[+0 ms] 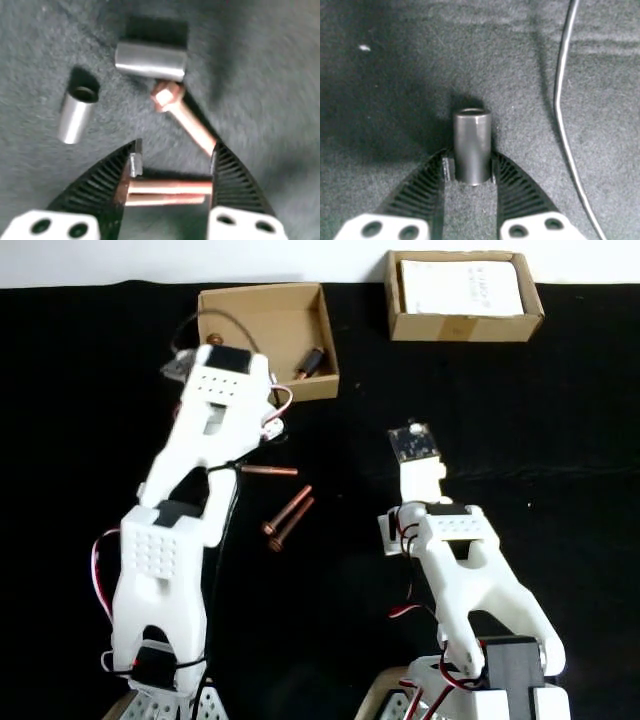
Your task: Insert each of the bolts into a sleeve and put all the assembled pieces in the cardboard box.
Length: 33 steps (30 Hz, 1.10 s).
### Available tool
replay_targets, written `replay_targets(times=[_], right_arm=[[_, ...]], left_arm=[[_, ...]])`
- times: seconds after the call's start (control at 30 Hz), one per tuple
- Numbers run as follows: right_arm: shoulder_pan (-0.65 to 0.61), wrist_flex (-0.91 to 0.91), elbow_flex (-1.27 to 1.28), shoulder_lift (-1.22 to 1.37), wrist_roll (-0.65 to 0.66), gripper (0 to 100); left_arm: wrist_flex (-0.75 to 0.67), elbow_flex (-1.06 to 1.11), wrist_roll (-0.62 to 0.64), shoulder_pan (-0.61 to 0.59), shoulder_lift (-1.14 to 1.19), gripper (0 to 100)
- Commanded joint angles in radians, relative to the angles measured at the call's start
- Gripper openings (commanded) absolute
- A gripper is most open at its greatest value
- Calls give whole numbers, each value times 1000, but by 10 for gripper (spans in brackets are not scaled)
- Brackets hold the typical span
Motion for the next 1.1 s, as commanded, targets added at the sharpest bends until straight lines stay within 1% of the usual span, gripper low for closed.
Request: replay_targets(times=[0.0, 0.1, 0.3, 0.37, 0.43, 0.5, 0.57, 0.63, 0.73, 0.9, 0.97, 1.07], right_arm=[[25, -25, -2, -15, -9, 8], [25, -25, -2, -15, -9, 8], [25, -25, -2, -15, -9, 8], [25, -25, -2, -15, -9, 8], [25, -25, -2, -15, -9, 8], [25, -25, -2, -15, -9, 8], [25, -25, -2, -15, -9, 8], [25, -25, -2, -15, -9, 8], [25, -25, -2, -15, -9, 8], [25, -25, -1, -15, -9, 8], [25, -25, -1, -15, -9, 8], [25, -25, -1, -15, -9, 8]], left_arm=[[-14, -74, 106, -5, 35, 228], [-9, -102, 137, -12, 99, 228], [-11, -171, 140, -51, 225, 222], [-5, -188, 133, -68, 254, 183], [-3, -206, 114, -77, 263, 101], [-8, -222, 40, -79, 266, 4], [-3, -239, -31, -73, 266, 24], [6, -257, -126, -65, 260, 8], [21, -317, -333, -45, 260, 8], [21, -409, -712, 5, 268, 8], [18, -420, -839, 19, 268, 8], [-3, -417, -984, 39, 269, 9]])
